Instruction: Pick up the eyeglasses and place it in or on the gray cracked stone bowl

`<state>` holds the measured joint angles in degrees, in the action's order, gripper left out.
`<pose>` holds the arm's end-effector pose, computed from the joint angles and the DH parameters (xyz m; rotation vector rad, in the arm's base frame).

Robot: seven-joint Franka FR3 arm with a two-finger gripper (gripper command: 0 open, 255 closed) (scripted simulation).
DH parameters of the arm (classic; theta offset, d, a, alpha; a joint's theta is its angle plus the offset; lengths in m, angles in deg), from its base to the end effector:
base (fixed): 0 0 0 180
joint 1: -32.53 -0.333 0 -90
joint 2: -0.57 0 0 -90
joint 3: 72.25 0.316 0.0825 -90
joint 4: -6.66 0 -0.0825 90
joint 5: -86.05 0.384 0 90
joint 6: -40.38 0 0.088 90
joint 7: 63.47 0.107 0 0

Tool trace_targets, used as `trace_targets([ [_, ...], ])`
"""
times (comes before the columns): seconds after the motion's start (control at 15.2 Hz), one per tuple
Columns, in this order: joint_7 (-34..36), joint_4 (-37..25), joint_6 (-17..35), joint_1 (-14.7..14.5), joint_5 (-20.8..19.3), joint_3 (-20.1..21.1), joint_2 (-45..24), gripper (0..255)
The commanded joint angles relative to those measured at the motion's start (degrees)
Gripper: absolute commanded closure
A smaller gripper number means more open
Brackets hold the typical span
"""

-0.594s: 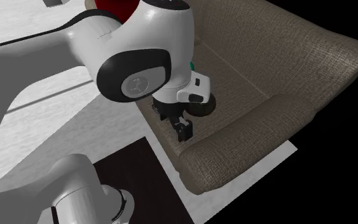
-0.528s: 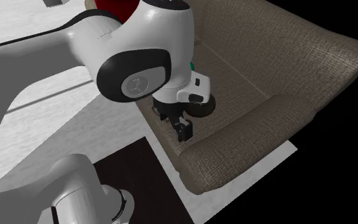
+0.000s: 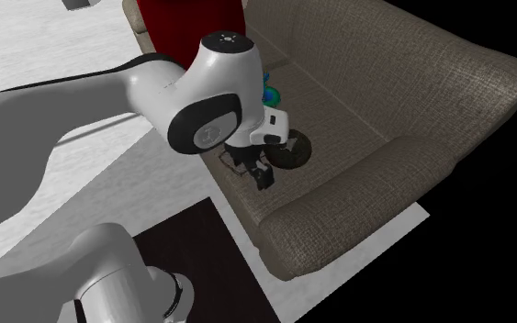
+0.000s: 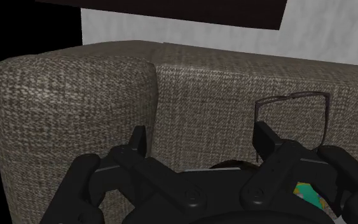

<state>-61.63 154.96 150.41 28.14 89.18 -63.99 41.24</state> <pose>0.3316 0.0808 0.4829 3.0958 0.2142 0.0650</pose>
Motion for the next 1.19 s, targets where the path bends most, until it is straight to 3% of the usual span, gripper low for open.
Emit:
trace_targets([
  [0.0,0.83,2.29,5.66,-0.91,0.82,1.49,-1.67,0],
  [0.4,4.01,5.07,21.53,-2.81,1.96,6.60,-10.46,0],
  [0.73,8.28,4.66,34.60,-2.56,-0.14,11.67,-20.48,0],
  [1.12,10.81,4.90,41.20,-0.85,-3.13,13.58,-26.48,0],
])
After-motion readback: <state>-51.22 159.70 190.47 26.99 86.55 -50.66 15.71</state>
